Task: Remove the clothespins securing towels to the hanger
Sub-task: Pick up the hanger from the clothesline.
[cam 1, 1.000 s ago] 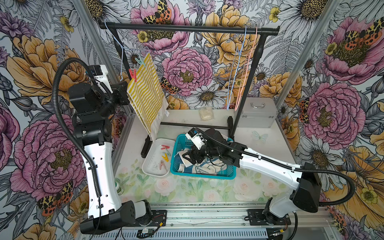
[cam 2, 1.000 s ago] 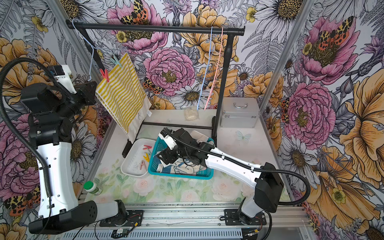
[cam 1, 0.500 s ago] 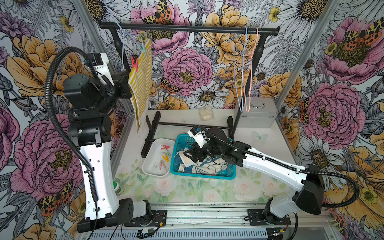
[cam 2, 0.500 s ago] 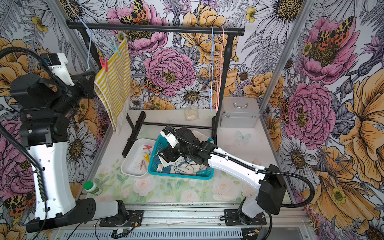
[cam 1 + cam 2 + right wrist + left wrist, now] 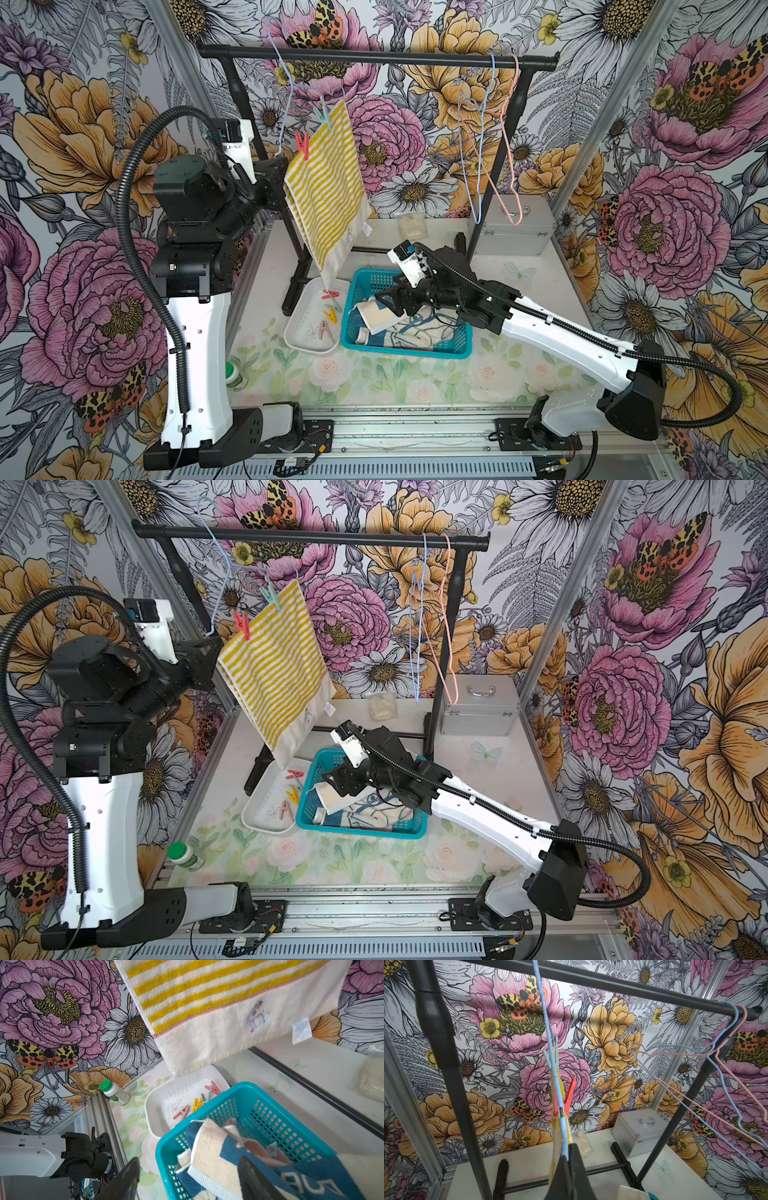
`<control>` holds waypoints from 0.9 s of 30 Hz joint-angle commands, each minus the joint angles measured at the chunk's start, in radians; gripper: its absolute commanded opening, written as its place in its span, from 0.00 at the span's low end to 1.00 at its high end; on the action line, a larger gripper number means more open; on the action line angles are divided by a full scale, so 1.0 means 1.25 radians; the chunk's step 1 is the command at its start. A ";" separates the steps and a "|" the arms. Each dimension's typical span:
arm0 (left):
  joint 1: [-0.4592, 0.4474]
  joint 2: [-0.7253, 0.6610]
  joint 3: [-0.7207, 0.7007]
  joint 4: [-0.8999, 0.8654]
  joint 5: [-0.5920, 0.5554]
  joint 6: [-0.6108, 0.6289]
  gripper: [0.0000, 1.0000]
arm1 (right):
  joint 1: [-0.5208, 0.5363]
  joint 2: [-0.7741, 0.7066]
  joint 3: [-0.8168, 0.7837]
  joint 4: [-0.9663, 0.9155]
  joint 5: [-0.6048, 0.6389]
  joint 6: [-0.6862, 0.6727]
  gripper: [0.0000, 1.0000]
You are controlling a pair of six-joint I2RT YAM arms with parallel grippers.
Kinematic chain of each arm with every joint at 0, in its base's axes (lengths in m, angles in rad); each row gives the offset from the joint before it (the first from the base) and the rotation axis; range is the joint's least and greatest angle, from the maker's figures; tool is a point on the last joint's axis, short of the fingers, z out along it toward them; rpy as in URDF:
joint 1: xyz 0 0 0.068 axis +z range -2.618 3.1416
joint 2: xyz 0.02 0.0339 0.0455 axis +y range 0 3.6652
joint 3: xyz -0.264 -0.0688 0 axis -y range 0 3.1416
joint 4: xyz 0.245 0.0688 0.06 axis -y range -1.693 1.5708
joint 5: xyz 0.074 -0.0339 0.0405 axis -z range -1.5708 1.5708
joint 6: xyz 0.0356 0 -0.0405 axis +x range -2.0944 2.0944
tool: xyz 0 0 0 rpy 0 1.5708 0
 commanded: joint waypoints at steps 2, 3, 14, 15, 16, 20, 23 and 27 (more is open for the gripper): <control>-0.021 -0.055 -0.024 0.038 0.066 0.022 0.00 | -0.012 -0.047 -0.010 0.016 0.027 0.016 0.74; -0.024 -0.061 -0.033 0.037 0.088 0.022 0.00 | -0.014 -0.054 -0.010 0.015 0.031 0.019 0.74; -0.025 -0.091 -0.073 0.035 0.320 -0.001 0.00 | -0.026 -0.120 0.029 -0.039 0.115 0.034 0.74; -0.026 -0.091 -0.073 0.035 0.336 -0.005 0.00 | -0.027 -0.127 0.029 -0.044 0.124 0.037 0.74; -0.027 -0.092 -0.074 0.035 0.356 -0.008 0.00 | -0.031 -0.134 0.028 -0.048 0.130 0.044 0.74; -0.027 -0.090 -0.074 0.035 0.428 -0.015 0.00 | -0.045 -0.166 0.019 -0.065 0.157 0.071 0.73; -0.022 -0.086 -0.079 0.036 0.474 -0.009 0.00 | -0.056 -0.188 0.018 -0.086 0.184 0.088 0.72; -0.004 -0.069 -0.086 0.068 0.555 -0.031 0.00 | -0.064 -0.220 0.019 -0.123 0.243 0.098 0.71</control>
